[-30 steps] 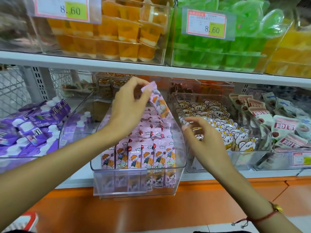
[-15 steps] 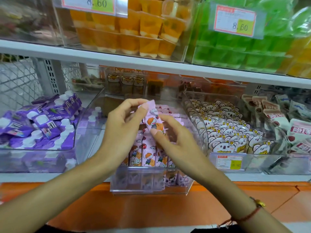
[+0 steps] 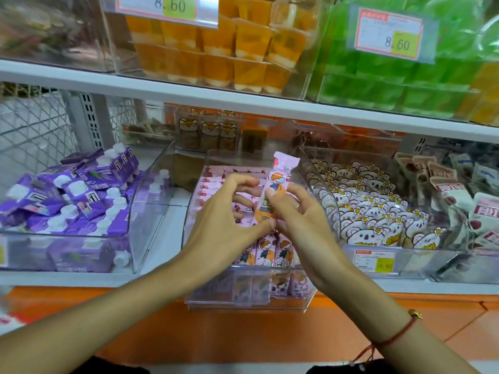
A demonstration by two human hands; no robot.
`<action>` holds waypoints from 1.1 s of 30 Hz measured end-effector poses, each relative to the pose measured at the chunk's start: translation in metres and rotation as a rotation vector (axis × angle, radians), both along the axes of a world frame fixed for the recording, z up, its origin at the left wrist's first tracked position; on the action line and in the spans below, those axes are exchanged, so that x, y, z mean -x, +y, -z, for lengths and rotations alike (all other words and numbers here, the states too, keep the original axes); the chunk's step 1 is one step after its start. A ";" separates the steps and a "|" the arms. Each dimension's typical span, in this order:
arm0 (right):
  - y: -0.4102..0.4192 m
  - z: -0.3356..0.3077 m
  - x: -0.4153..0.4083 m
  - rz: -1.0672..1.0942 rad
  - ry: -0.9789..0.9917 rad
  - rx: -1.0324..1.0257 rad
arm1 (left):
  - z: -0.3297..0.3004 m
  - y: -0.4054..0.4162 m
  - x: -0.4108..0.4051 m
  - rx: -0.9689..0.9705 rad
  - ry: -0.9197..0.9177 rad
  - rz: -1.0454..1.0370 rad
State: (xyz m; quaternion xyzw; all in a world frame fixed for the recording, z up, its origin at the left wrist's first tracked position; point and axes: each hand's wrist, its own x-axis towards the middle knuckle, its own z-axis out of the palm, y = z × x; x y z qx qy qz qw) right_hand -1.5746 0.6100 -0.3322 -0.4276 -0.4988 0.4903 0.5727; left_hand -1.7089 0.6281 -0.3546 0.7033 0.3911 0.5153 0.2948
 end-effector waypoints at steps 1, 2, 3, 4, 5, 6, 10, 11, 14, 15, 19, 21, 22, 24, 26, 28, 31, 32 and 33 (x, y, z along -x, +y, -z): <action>0.000 -0.002 -0.002 -0.018 -0.007 0.002 | 0.000 0.000 -0.001 0.001 -0.014 0.018; 0.001 -0.003 -0.005 -0.037 0.001 0.006 | -0.001 0.001 -0.001 0.006 -0.035 0.039; 0.001 -0.006 -0.008 -0.050 0.014 0.008 | -0.001 0.001 -0.001 0.012 -0.054 0.061; 0.001 -0.007 -0.012 -0.052 0.008 0.002 | -0.001 0.002 0.000 0.016 -0.067 0.081; 0.001 -0.008 -0.015 -0.043 -0.024 -0.007 | -0.001 0.002 0.000 0.022 -0.073 0.104; 0.001 -0.008 -0.016 -0.025 -0.078 -0.023 | -0.001 0.001 0.001 0.029 -0.067 0.127; 0.000 -0.002 -0.016 0.122 -0.264 -0.114 | 0.004 0.001 0.001 0.071 0.009 0.132; -0.001 -0.002 -0.016 0.158 -0.270 -0.131 | 0.004 0.001 0.001 0.081 0.018 0.112; -0.003 -0.003 -0.014 0.201 -0.280 -0.202 | 0.002 -0.001 -0.001 0.069 -0.006 0.063; -0.004 -0.003 -0.013 0.197 -0.286 -0.214 | 0.001 -0.002 -0.002 0.067 -0.032 0.056; -0.005 -0.005 -0.015 0.103 -0.282 -0.229 | -0.005 -0.002 -0.003 0.027 -0.120 0.062; -0.005 -0.007 -0.021 0.030 -0.290 -0.251 | -0.007 -0.001 0.001 -0.024 -0.107 0.077; -0.005 -0.009 -0.023 -0.002 -0.305 -0.281 | -0.008 0.000 0.004 -0.065 -0.085 0.076; -0.007 -0.011 -0.028 -0.056 -0.339 -0.352 | -0.010 0.002 0.010 -0.150 -0.041 0.063; -0.008 -0.012 -0.031 -0.091 -0.361 -0.402 | -0.011 0.004 0.014 -0.195 -0.036 0.058; -0.008 -0.011 -0.034 -0.116 -0.370 -0.422 | -0.012 0.004 0.015 -0.215 -0.047 0.066; -0.007 -0.010 -0.036 -0.128 -0.371 -0.426 | -0.013 0.004 0.015 -0.226 -0.047 0.083; -0.008 -0.010 -0.037 -0.124 -0.365 -0.430 | -0.013 0.004 0.015 -0.222 -0.042 0.083; -0.009 -0.011 -0.037 -0.119 -0.355 -0.432 | -0.013 0.004 0.015 -0.213 -0.038 0.080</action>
